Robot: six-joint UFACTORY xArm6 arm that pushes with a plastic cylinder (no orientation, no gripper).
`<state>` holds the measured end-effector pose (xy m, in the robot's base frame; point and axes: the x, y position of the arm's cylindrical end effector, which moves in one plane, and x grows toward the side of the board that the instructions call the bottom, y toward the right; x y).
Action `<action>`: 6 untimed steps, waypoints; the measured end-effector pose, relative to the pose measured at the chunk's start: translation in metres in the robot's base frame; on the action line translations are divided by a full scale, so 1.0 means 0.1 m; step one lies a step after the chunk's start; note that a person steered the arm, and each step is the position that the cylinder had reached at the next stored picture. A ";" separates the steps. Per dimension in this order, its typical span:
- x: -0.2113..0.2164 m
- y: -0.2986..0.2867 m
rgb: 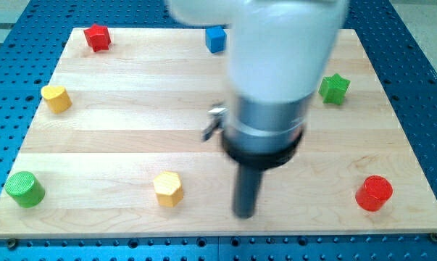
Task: Move hexagon diagonally upwards
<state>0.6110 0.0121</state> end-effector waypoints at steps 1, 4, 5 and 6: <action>0.08 -0.24; -0.27 -0.44; -0.06 -0.41; -0.07 -1.21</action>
